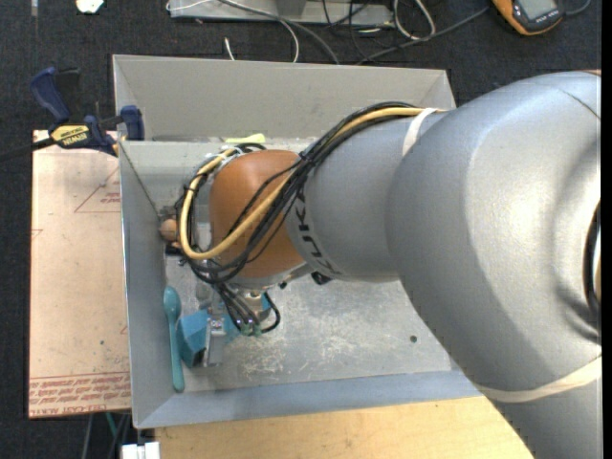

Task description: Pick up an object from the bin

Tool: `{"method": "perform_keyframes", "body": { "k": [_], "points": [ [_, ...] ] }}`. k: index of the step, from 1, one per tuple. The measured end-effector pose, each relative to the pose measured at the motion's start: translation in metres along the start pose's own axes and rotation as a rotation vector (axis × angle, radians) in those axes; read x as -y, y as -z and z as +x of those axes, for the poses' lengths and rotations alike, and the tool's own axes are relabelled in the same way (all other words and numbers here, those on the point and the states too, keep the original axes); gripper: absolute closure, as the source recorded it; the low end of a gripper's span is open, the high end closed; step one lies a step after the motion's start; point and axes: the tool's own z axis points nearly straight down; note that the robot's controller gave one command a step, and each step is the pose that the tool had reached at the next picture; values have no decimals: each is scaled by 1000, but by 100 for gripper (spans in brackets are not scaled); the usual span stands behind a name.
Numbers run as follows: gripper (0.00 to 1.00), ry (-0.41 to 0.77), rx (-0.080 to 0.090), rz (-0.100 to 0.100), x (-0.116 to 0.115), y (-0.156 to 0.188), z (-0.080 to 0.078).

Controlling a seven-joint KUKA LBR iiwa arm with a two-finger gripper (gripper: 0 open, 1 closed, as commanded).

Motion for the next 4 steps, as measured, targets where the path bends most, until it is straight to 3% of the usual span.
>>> {"method": "perform_keyframes", "body": {
  "k": [1,2,3,4],
  "points": [
    [0,207,6,-1,1,-8,-4],
    [0,82,3,-1,-1,-13,-4],
    [0,387,6,-2,-15,-10,-3],
    [0,436,6,-2,-15,-16,6]
  ]
}}
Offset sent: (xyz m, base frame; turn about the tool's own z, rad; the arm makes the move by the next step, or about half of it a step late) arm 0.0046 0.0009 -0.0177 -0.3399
